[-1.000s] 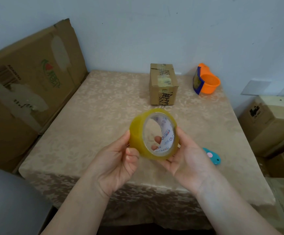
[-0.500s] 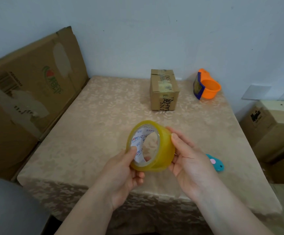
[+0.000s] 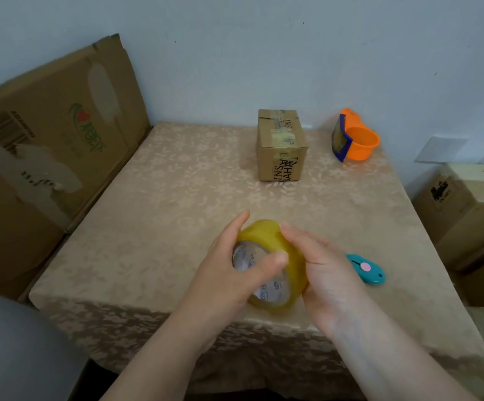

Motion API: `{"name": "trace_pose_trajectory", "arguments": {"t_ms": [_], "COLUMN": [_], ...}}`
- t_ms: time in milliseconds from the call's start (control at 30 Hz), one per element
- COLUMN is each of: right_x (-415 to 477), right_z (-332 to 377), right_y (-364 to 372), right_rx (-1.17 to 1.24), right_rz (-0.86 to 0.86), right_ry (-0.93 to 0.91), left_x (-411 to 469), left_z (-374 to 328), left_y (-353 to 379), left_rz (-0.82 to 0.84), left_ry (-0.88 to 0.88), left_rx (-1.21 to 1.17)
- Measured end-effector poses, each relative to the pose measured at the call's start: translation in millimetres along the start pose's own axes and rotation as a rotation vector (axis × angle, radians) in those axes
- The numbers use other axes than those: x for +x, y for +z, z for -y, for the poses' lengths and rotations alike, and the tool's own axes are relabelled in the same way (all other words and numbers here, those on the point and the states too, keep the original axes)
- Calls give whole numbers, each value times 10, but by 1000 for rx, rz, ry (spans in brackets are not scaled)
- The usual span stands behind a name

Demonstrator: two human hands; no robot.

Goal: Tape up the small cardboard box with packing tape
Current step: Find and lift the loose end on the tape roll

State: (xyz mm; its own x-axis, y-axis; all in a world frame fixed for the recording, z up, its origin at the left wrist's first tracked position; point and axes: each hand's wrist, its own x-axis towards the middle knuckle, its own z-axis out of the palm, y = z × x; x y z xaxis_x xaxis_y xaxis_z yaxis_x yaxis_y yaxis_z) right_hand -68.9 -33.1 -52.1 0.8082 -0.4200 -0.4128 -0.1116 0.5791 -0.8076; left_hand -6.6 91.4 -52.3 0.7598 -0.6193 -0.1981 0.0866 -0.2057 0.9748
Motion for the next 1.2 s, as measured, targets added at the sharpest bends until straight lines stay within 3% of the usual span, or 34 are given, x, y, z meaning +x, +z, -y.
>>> {"name": "trace_pose_trajectory", "arguments": {"t_ms": [300,500,700,1200], "right_x": [30,40,50,12], "right_z": [-34,-49,-44,-84], "right_y": [21,41,27,107], "right_rx": [-26,-137,-77,-79], "right_rz": [53,-26,26,-57], "right_ry": [-114,-94,-72,-149], "left_x": [30,16,14,45], "left_z": [69,77,92,93], "left_y": [-31,-25,-6,-70], "left_rz": [-64,-48,-32,12], "left_ry": [79,84,94,77], "left_rx": [38,109,168,93]}}
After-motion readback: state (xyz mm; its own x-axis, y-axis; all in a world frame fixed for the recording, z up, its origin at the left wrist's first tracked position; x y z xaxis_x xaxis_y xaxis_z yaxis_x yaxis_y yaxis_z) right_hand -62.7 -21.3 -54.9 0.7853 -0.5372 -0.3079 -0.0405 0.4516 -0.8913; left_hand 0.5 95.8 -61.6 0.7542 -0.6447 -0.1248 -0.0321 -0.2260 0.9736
